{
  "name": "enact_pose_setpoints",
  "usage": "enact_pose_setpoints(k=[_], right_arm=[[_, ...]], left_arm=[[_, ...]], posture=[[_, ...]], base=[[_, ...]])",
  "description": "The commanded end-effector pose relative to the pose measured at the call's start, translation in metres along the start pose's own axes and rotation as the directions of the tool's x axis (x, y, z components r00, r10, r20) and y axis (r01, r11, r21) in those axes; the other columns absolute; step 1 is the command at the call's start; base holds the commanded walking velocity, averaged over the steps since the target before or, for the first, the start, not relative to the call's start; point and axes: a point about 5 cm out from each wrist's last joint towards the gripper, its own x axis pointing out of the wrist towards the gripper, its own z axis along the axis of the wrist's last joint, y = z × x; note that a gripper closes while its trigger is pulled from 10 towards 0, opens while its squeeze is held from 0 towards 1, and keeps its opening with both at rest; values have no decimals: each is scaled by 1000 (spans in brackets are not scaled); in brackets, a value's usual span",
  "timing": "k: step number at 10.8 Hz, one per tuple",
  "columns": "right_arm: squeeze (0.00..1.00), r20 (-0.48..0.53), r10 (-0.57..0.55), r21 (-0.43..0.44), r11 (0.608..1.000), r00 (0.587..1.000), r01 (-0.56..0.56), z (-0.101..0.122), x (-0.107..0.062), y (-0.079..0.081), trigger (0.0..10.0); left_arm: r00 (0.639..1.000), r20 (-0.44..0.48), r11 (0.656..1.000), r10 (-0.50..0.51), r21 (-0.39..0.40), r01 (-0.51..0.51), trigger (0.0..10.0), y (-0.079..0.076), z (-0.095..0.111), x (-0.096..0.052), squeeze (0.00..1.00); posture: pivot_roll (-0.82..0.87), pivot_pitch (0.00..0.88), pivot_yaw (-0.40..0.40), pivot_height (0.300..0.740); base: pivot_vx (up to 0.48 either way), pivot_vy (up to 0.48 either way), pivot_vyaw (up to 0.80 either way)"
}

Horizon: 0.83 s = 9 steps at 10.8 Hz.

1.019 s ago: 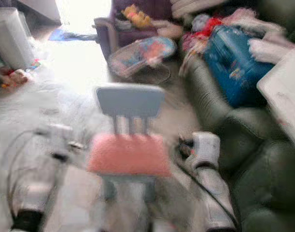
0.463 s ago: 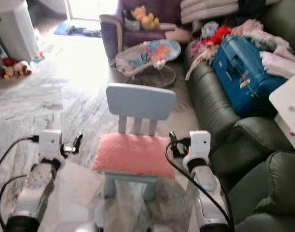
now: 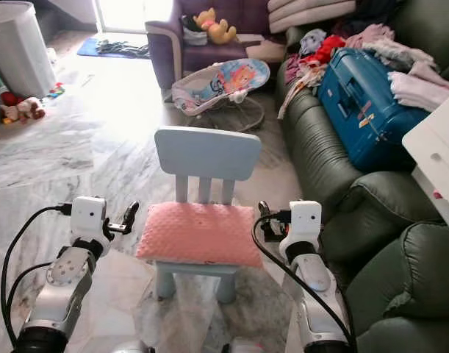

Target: Move the pillow to the sofa

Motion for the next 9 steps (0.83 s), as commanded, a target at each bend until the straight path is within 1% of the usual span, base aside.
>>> enact_pose_setpoints(k=[1, 4, 6, 8, 9], right_arm=[[0, 0, -24, 4, 1000, 1000, 24, 0, 0, -4, 10000], [0, 5, -38, 7, 999, 999, 38, 0, -1, -6, 10000], [0, 7, -46, 8, 999, 999, 46, -1, -2, -6, 10000], [0, 8, -55, 19, 998, 998, 55, -2, -2, -4, 10000], [0, 7, -59, 24, 998, 998, 59, -3, -2, -3, 10000]], left_arm=[[1000, 23, 1000, -1, 10, 1, 10000, 2, 7, 3, 0], [1000, 25, 1000, -9, 14, 9, 10000, 2, 8, 5, 0], [1000, 21, 1000, -15, 26, 15, 10000, 1, 8, 5, 0], [999, 27, 996, -28, 82, 26, 10000, 2, 10, 5, 0], [999, 25, 996, -25, 89, 23, 10000, 3, 10, 5, 0]], posture=[[-30, 0, -41, 740], [-39, 0, -27, 740], [-40, 0, -17, 740], [-34, 0, 1, 740], [-31, 0, 5, 740]], base=[[0, 0, -600], [0, 0, -760], [0, 0, 0], [0, 0, 0], [0, 0, 0]])
